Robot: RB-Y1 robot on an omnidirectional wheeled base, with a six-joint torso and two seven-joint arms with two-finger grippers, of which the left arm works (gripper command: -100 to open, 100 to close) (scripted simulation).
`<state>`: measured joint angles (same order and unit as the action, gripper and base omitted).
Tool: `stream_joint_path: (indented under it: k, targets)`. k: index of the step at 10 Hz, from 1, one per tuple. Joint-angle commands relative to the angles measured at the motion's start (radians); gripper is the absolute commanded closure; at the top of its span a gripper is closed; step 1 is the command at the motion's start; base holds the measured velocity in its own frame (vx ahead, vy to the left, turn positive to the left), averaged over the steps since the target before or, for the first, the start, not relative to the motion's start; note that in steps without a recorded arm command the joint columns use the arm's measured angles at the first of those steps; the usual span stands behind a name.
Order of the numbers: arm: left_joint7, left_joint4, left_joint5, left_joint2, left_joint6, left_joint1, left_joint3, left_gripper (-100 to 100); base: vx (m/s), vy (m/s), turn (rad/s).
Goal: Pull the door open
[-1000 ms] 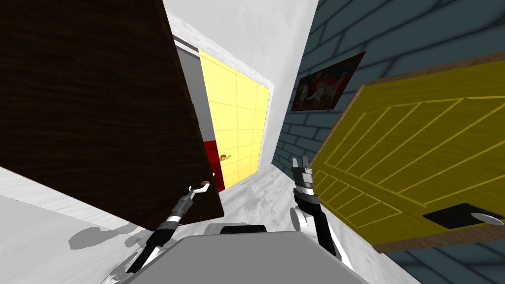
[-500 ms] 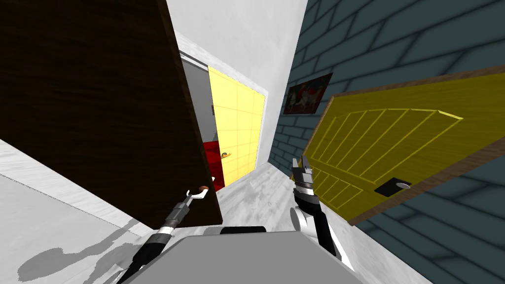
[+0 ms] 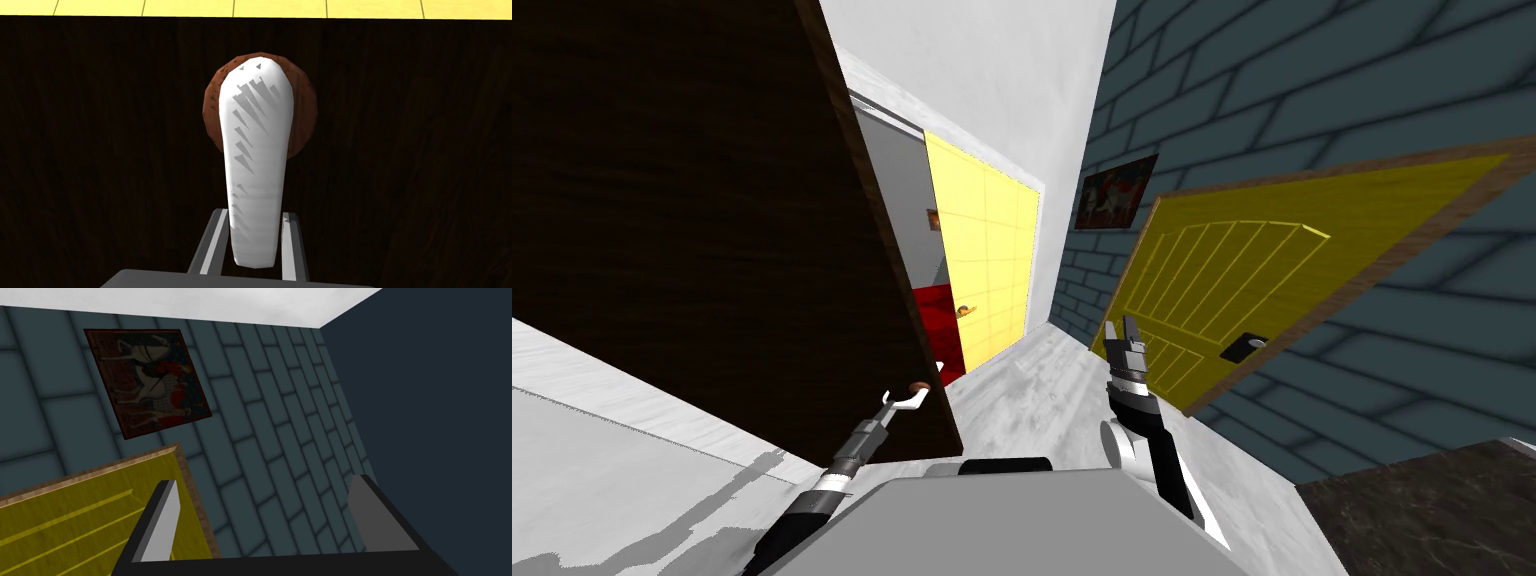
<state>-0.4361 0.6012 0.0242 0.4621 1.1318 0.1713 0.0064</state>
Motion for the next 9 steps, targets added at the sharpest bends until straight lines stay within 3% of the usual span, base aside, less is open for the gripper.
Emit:
stream_joint_path:
  k: [1,7,8,9]
  targets:
    - [-0.008,-0.020,-0.009,-0.003,0.033,0.005,-0.014,100,-0.157,0.046,-0.098]
    - [-0.028,-0.037,-0.019,0.012,0.101,0.036,-0.030,100,-0.131,0.050,-0.107]
    - [-0.025,-0.025,-0.013,0.018,0.083,0.037,-0.020,100,-0.057,0.022,-0.008]
    - [-0.016,-0.030,-0.005,0.012,0.066,0.015,-0.029,100,-0.150,0.037,-0.121]
